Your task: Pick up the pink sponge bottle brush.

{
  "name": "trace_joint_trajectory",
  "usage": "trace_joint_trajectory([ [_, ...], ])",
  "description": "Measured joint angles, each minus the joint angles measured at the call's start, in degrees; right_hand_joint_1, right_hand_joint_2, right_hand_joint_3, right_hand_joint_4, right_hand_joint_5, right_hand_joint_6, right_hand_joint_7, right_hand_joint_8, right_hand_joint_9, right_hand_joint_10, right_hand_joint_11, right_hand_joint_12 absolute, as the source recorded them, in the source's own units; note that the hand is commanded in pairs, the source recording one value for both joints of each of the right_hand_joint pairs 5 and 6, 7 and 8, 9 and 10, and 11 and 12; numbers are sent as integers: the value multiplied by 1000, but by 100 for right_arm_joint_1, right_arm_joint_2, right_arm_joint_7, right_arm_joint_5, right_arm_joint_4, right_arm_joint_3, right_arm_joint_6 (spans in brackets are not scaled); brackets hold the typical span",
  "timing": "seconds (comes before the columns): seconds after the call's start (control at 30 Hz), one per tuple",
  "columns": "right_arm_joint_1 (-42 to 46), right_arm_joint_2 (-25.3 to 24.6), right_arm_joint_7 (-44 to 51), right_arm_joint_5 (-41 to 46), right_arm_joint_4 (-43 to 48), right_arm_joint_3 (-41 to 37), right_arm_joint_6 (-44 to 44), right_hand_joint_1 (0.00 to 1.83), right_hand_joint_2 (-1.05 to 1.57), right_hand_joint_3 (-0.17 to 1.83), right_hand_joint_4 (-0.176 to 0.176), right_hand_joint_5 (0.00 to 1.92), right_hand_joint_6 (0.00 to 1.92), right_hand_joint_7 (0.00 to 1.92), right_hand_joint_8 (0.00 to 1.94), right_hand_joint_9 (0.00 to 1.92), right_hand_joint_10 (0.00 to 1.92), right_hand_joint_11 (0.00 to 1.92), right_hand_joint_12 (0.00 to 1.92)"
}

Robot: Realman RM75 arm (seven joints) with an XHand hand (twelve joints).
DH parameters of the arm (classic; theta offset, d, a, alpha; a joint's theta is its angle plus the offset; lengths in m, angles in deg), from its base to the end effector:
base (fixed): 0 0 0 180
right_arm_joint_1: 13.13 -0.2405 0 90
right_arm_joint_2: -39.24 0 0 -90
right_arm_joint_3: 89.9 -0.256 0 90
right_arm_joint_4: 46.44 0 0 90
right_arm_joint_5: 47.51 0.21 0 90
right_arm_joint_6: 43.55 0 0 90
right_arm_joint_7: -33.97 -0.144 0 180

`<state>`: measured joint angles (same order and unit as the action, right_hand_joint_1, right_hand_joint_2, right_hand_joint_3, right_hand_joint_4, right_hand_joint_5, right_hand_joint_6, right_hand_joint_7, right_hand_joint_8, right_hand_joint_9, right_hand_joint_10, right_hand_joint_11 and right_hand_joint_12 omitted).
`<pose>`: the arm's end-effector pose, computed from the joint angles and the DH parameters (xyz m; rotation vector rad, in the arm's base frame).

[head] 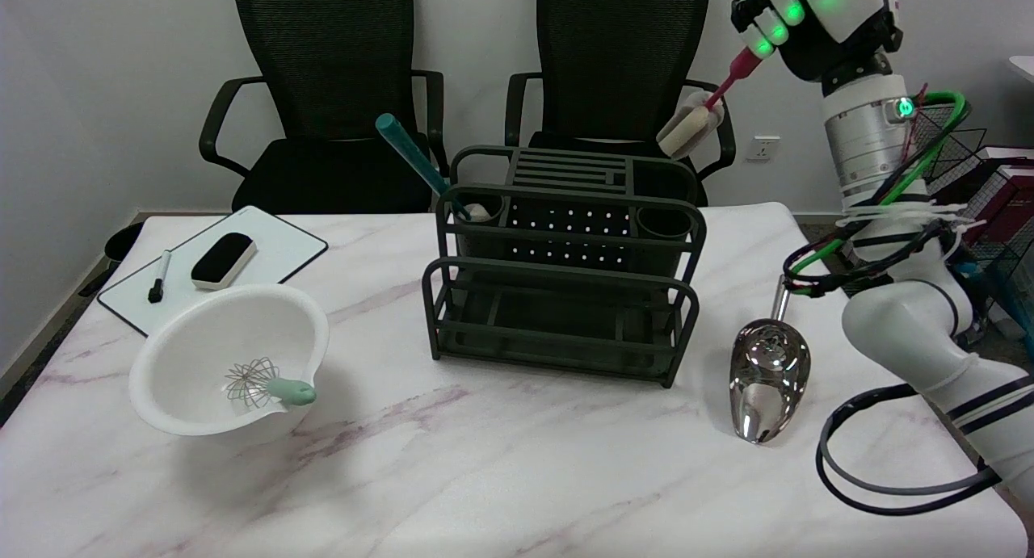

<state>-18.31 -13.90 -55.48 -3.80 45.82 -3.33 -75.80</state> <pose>-0.0765 -0.3338 0.4111 1.6246 -0.8143 1.8285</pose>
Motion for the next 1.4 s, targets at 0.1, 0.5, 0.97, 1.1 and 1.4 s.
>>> trace_joint_trajectory([
  [0.1,100,-17,-91,72,39,59,-217,898,1571,489,0,1920,1920,1920,1920,1920,1920,1920,1920],
  [0.5,359,-61,-306,250,103,541,-1080,897,1571,504,0,1920,1920,1920,1920,1920,1920,1920,1920],
  [0.97,568,-76,-398,215,346,1442,-2050,903,1571,560,0,1920,1920,1920,1920,1920,1920,1920,1920],
  [1.1,659,-82,-409,177,418,1665,-2228,900,1571,604,0,1920,1920,1920,1920,1920,1920,1920,1920],
  [1.4,923,-113,-406,62,463,2207,-2484,886,1571,674,0,1920,1920,1920,1920,1920,1920,1920,1920],
])
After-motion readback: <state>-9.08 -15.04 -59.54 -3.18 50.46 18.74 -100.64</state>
